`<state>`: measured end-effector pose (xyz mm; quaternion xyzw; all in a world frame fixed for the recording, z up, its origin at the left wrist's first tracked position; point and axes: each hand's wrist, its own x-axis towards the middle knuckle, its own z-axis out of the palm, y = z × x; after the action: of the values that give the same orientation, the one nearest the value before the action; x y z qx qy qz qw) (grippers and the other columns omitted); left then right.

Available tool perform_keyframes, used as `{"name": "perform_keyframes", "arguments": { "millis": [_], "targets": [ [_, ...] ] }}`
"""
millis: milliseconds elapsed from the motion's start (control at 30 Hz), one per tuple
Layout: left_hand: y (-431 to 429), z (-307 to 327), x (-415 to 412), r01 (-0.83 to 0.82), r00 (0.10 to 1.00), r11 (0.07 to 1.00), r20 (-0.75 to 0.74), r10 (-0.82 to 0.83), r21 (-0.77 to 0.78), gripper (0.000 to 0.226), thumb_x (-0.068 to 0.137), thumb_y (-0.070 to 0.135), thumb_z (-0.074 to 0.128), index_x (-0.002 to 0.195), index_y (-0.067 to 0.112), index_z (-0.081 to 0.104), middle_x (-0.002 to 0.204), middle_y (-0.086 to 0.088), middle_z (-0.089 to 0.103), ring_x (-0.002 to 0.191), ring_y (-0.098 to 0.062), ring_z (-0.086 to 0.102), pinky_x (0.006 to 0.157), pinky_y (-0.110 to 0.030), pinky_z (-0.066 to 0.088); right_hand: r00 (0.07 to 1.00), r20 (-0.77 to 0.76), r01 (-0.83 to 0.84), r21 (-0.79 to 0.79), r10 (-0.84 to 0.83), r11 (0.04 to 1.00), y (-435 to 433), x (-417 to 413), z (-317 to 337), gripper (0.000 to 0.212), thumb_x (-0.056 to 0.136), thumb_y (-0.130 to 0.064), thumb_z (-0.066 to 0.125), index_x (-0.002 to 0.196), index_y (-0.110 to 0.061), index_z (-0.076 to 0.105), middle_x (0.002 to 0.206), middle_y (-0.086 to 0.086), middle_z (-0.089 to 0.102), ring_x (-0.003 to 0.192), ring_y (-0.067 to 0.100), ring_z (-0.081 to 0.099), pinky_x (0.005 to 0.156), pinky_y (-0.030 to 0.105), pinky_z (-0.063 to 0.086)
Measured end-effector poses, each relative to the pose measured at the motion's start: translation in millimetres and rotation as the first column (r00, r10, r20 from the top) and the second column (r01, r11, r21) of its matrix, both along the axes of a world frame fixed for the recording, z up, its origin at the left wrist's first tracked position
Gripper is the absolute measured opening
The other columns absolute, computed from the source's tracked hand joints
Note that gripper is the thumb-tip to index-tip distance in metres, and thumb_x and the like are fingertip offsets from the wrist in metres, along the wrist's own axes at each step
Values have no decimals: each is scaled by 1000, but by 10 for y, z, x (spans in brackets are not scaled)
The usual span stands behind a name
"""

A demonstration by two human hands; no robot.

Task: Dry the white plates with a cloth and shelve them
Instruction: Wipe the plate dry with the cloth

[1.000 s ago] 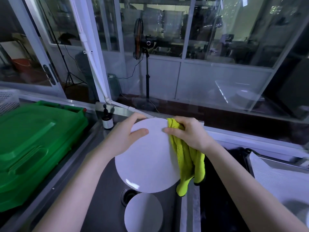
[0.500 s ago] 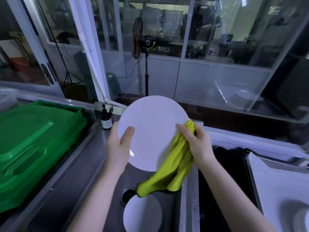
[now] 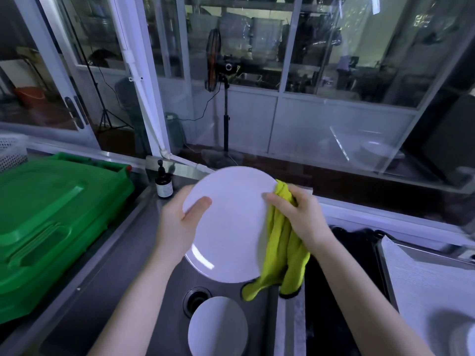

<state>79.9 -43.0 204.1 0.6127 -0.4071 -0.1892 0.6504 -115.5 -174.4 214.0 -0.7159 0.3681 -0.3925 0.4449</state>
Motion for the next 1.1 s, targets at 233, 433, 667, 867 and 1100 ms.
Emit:
{"name": "perform_keyframes", "arguments": {
  "millis": [233, 433, 667, 867, 1100],
  "targets": [
    [48, 29, 105, 77, 997, 996, -4, -77, 46, 41, 100, 16, 60, 89, 55, 67, 94, 23, 73, 83, 6, 68, 64, -8, 49, 972, 234, -102, 310, 28, 945, 98, -21, -204, 13, 83, -26, 77, 78, -16, 71, 66, -4, 62, 65, 15, 56, 63, 33, 48],
    [-104, 318, 285, 196, 851, 909, 396, -344, 367, 18, 96, 36, 67, 99, 51, 59, 94, 32, 66, 87, 8, 62, 71, -13, 46, 950, -190, -269, -105, 246, 957, -35, 57, 205, 31, 83, -34, 77, 71, -13, 58, 62, -5, 47, 61, 7, 42, 58, 26, 38],
    [-128, 276, 248, 112, 964, 967, 212, -162, 230, 29, 86, 41, 73, 102, 59, 57, 94, 37, 64, 85, 13, 59, 68, -11, 44, 971, -195, -180, -225, 137, 957, -15, 121, 207, 32, 83, -35, 76, 79, -5, 64, 66, 8, 54, 63, 7, 42, 61, 28, 39],
    [47, -252, -255, -92, 934, 995, -349, 75, -32, 43, 81, 48, 66, 123, 36, 63, 120, 15, 72, 115, -8, 66, 100, -43, 52, 925, 310, 109, 338, -220, 935, 122, 71, -265, 28, 77, -35, 80, 71, -13, 64, 66, 4, 49, 66, 19, 47, 65, 39, 43],
    [-11, -160, 10, -18, 986, 1000, -164, 21, 17, 22, 99, 19, 62, 106, 40, 66, 105, 21, 74, 98, 1, 69, 78, -20, 54, 976, 210, -3, 231, -47, 973, 12, 16, -143, 25, 79, -34, 80, 72, -15, 65, 64, -2, 54, 63, 14, 51, 61, 33, 45]
  ]
}}
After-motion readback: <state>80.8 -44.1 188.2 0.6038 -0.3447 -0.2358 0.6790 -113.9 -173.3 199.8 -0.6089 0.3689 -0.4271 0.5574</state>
